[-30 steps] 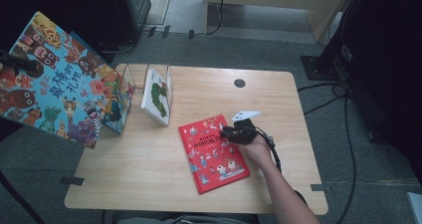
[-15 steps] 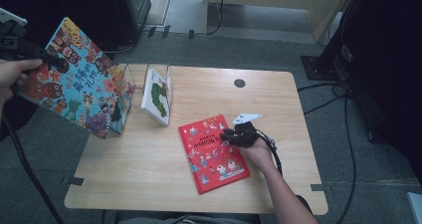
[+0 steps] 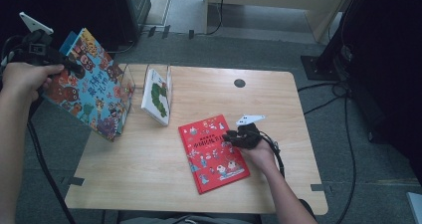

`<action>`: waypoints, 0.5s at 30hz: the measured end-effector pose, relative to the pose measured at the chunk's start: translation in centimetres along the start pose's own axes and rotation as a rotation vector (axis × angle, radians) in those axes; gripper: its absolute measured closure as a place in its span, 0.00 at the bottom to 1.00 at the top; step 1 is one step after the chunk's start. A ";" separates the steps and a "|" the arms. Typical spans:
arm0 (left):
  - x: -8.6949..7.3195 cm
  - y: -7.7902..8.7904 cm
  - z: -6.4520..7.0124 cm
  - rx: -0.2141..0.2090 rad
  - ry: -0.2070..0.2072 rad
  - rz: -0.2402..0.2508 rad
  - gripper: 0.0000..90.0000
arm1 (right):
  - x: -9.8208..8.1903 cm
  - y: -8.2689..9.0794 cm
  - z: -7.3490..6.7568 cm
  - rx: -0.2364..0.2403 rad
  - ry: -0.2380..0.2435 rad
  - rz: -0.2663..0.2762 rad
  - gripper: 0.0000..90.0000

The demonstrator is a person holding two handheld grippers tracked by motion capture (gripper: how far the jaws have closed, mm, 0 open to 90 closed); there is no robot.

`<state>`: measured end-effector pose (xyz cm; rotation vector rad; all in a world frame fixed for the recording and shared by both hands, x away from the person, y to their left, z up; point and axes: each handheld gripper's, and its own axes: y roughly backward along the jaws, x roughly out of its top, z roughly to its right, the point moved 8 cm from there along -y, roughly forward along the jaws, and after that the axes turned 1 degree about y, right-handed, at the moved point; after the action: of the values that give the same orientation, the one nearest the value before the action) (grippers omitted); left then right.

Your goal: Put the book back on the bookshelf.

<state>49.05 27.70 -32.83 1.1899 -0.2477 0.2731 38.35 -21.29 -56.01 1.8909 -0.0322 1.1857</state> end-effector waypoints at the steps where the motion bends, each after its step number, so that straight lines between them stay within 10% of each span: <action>1: 0.0 -0.2 0.0 0.017 -0.003 -0.005 0.90 | 0.0 0.0 0.0 0.000 0.000 0.000 0.77; 15: 0.1 1.5 0.4 0.042 -0.038 0.023 0.85 | 0.0 -0.1 -0.1 0.008 -0.001 0.002 0.77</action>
<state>48.65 27.82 -31.32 1.2357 -0.2898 0.2773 38.33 -21.19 -56.02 1.8986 -0.0301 1.1881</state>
